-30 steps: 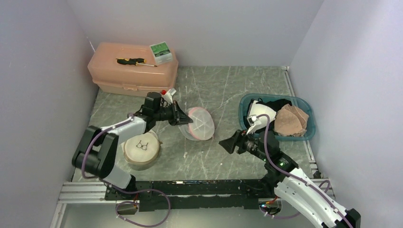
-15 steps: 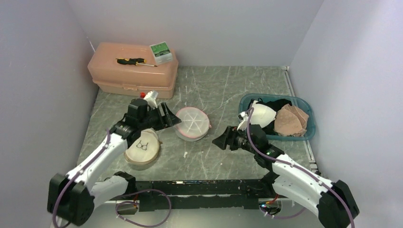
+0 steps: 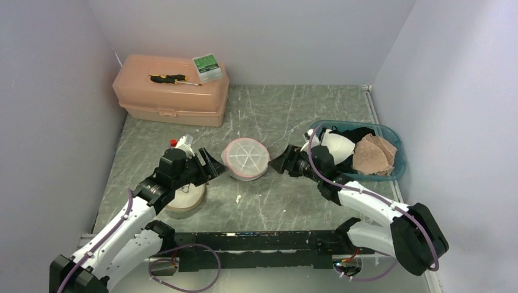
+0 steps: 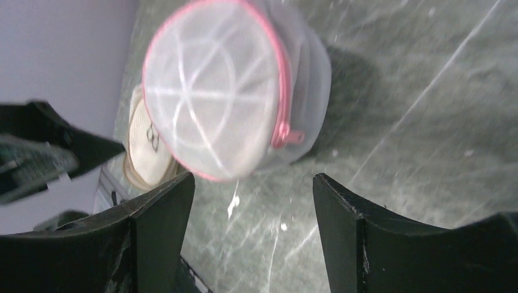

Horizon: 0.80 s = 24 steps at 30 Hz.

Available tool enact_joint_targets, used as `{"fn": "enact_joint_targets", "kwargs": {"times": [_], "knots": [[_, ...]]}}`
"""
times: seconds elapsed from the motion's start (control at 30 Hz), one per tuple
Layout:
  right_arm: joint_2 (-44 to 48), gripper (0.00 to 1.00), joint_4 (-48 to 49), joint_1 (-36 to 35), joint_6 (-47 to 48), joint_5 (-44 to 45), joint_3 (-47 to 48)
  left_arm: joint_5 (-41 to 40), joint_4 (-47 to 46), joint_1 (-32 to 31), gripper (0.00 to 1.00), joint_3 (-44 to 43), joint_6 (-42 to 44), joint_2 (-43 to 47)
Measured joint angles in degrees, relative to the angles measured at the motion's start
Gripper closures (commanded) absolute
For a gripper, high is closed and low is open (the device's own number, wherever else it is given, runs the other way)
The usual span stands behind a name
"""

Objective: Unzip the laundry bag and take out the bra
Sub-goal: Unzip the laundry bag at the center of the board.

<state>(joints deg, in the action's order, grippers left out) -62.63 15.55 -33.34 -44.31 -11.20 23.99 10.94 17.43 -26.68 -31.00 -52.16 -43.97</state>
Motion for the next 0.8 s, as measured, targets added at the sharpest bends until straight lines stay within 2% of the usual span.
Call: {"fn": "enact_joint_targets", "kwargs": {"times": [0.13, 0.3, 0.5, 0.73, 0.8], "knots": [[-3.41, 0.25, 2.23, 4.57, -0.09, -0.74, 3.37, 0.59, -1.44, -0.83, 0.26, 0.96, -1.49, -0.22], [-13.09, 0.26, 6.84, 9.77, -1.46, -6.14, 7.02, 1.84, -3.85, -2.23, 0.25, 3.04, -2.80, -1.01], [-23.34, 0.28, 11.78, 10.19, -3.87, -14.14, 11.87, 2.49, -4.35, -2.86, 0.25, 3.80, -3.08, 1.25], [-33.07, 0.35, 16.46, 8.90, -5.73, -22.03, 17.66, 3.02, -5.92, -3.06, 0.26, 5.29, -3.37, 2.64], [-35.04, 0.40, 16.41, 8.20, -5.66, -23.63, 18.86, 3.26, -6.01, -3.06, 0.26, 6.08, -3.63, 2.64]]}}
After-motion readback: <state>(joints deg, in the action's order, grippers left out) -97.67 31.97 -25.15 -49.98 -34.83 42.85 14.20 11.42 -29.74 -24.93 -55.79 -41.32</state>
